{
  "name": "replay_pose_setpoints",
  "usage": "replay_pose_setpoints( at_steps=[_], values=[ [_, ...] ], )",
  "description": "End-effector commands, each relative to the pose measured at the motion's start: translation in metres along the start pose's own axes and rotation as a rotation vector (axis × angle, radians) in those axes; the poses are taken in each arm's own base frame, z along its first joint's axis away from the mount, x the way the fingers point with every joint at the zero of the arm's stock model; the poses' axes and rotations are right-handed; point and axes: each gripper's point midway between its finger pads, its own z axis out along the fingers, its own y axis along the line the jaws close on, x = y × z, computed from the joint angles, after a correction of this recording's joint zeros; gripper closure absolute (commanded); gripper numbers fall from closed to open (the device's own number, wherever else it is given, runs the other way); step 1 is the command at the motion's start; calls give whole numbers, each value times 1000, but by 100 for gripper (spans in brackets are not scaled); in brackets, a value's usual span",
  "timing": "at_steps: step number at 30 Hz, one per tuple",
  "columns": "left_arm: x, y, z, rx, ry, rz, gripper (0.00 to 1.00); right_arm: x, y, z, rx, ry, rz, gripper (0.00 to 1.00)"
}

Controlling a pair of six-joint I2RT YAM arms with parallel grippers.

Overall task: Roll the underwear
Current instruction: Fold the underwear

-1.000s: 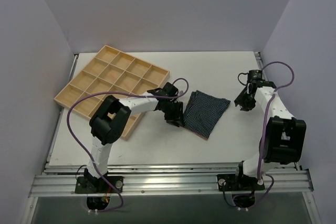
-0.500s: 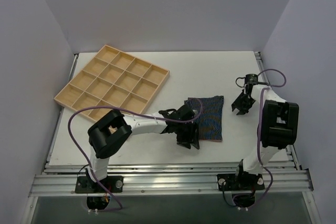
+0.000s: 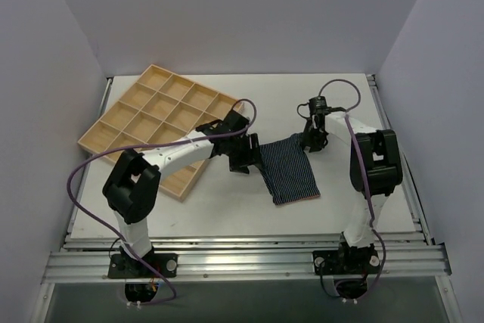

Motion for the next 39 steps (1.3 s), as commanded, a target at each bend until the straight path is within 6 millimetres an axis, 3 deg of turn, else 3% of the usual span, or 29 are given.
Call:
replay_pose_setpoints(
  at_steps=[1,4,7,11,14,17,18,19,21,22,23,25,27,29,31,35,39],
  values=[
    [-45,21,-32,-47,-87,-20,33,3,18,4,12,6,-111,74],
    [-66,42,-30,-73,-90,-56,33,4,24,-7,1,-8,-130,73],
    [-80,50,-27,-88,-86,-68,33,-3,13,-30,43,-46,-141,71],
    [-86,45,-20,-65,-81,-76,34,-9,9,-74,33,-102,-181,66],
    [-90,36,-19,-23,-96,-94,34,0,16,-101,-32,-133,-211,64],
    [-94,28,-33,-12,-121,-87,36,37,37,-111,-120,-107,-256,62],
    [-96,29,-40,-27,-140,-86,36,58,54,-114,-145,-95,-314,61],
    [-96,27,-55,-37,-157,-86,36,71,60,-119,-157,-98,-334,61],
    [-101,31,-73,-60,-209,-91,36,99,62,-115,-132,-87,-353,61],
    [-102,27,-91,-49,-244,-87,36,117,72,-121,-153,-87,-396,61],
    [-102,29,-98,-52,-260,-99,35,128,68,-118,-125,-89,-409,61],
    [-100,44,-115,-65,-289,-134,34,153,76,-121,-116,-88,-457,61],
    [-97,66,-120,-90,-293,-188,34,166,74,-118,-75,-100,-489,61],
    [-97,74,-131,-80,-315,-208,34,187,73,-116,-35,-88,-524,61],
    [-96,88,-137,-92,-320,-238,34,196,62,-111,31,-93,-520,61],
    [-94,98,-144,-92,-323,-246,34,223,62,-106,43,-94,-575,61],
    [-94,98,-149,-94,-328,-238,34,236,58,-96,105,-98,-611,63]
  ],
)
